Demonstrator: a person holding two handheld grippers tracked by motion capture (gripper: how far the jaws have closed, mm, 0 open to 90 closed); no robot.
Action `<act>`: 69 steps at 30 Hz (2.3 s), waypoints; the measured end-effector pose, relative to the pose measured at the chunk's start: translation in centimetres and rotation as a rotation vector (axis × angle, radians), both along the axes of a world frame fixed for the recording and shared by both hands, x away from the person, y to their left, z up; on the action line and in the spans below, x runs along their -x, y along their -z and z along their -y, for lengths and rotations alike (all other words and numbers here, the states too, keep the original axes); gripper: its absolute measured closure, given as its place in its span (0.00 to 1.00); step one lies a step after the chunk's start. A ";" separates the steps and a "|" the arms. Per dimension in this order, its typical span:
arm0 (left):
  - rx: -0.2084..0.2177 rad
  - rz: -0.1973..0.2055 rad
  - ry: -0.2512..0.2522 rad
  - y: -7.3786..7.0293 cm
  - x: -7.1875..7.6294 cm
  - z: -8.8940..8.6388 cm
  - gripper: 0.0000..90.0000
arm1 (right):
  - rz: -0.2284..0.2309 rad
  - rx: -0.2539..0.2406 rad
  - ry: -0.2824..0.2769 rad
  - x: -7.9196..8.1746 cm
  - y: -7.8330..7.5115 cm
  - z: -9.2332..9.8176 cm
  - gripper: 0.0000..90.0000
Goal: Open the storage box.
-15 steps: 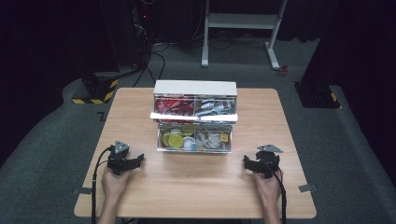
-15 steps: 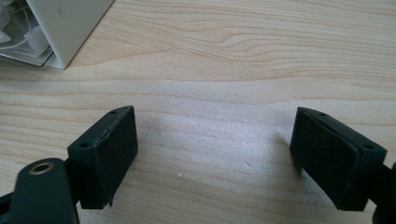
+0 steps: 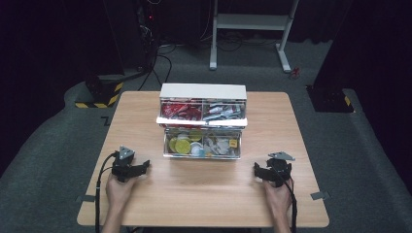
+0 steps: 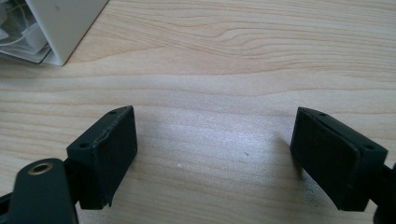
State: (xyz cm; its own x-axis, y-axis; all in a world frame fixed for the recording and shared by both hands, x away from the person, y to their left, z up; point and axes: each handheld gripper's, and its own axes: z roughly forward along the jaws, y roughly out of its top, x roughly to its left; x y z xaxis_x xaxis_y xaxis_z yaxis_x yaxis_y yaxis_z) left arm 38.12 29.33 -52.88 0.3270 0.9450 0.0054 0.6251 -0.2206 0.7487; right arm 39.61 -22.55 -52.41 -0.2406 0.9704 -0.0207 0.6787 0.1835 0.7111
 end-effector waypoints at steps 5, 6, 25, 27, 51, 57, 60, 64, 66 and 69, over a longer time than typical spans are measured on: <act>-0.002 -0.003 0.001 0.0 0.0 0.0 0.29 | -0.003 -0.003 -0.004 0.1 0.0 -0.1 0.16; -0.002 -0.003 0.001 0.0 0.0 0.0 0.28 | -0.003 -0.003 -0.004 0.1 0.0 -0.1 0.16; -0.006 -0.016 0.009 0.0 -0.1 0.1 0.18 | 0.002 -0.034 -0.031 0.3 -0.4 0.1 0.37; -0.006 -0.017 0.009 0.0 -0.1 0.1 0.18 | 0.006 -0.034 -0.036 0.3 -0.4 0.1 0.37; -0.009 -0.021 0.018 0.0 -0.2 0.1 0.16 | 0.066 -0.162 -0.132 1.2 -1.5 -0.1 0.48; -0.011 -0.020 0.020 0.0 -0.2 0.1 0.15 | 0.072 -0.182 -0.143 1.4 -1.7 0.0 0.46; -0.010 -0.020 0.018 0.0 -0.3 0.1 0.15 | 0.071 -0.190 -0.154 1.4 -1.7 0.0 0.44; -0.012 -0.020 0.018 0.0 -0.2 0.1 0.16 | 0.061 -0.205 -0.161 1.4 -1.7 -0.1 0.44; -0.013 -0.019 0.015 0.0 -0.2 0.2 0.16 | 0.070 -0.206 -0.166 1.5 -2.0 -0.2 0.42; -0.012 -0.019 0.017 0.0 -0.3 0.2 0.16 | 0.079 -0.214 -0.170 1.6 -2.4 -0.4 0.42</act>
